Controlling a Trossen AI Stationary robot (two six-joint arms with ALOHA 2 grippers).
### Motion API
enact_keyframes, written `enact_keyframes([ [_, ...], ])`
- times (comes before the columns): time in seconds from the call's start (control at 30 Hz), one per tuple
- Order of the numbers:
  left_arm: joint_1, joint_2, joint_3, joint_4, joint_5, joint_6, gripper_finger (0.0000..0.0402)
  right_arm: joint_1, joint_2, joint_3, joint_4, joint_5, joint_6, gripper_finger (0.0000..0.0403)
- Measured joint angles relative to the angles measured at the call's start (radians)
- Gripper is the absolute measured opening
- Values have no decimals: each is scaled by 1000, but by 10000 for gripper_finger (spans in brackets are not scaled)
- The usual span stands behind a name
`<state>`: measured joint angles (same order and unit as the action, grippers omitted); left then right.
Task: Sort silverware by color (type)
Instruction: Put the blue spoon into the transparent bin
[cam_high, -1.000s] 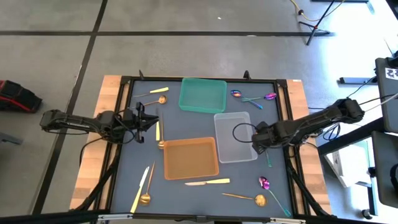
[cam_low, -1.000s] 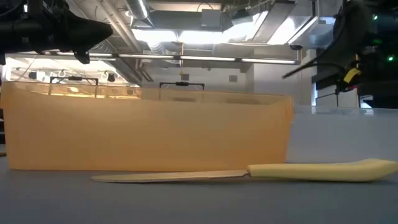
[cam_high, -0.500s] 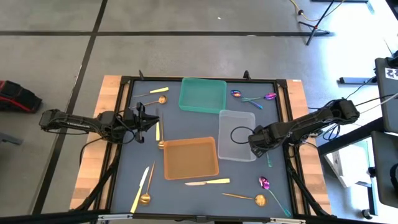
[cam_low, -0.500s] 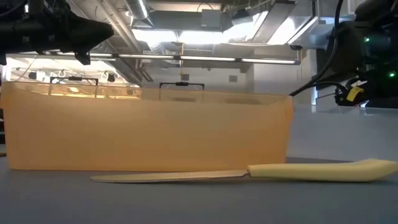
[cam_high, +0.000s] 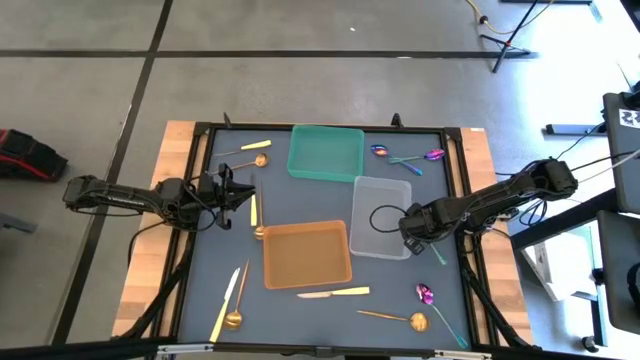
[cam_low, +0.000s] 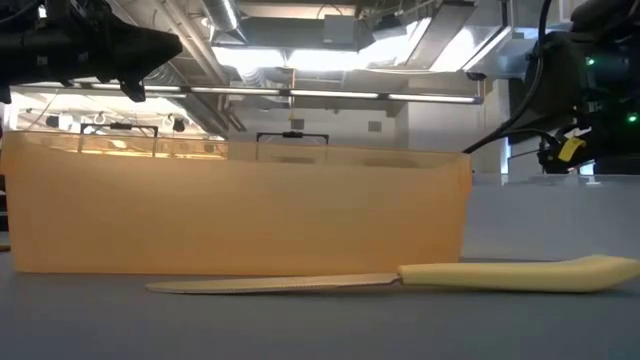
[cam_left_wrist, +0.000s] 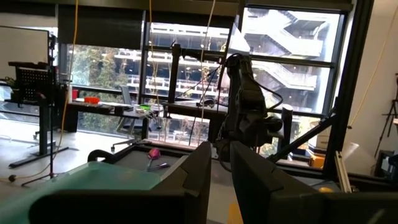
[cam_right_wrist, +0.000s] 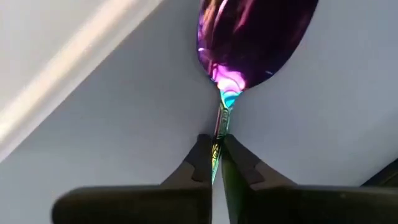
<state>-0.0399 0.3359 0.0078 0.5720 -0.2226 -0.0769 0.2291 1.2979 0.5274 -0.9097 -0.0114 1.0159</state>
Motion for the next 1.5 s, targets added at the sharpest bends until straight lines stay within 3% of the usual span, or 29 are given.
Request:
enact_keyframes([
  [0.17,0,0,0,1,0,0,55,0,-36,-2,-5,13,-4,11],
  [0.4,0,0,0,1,-1,0,55,0,-124,76,-159,78,8,4],
  [0.73,0,0,0,6,-1,1,55,0,-162,241,-329,236,-1,1],
  [0.97,0,0,0,5,36,8,55,0,-162,331,-323,340,-58,1],
  [1.13,0,36,7,5,76,7,55,0,-162,387,-283,446,-117,2],
  [1.5,-46,279,117,22,40,9,55,0,-159,372,104,549,-392,1],
])
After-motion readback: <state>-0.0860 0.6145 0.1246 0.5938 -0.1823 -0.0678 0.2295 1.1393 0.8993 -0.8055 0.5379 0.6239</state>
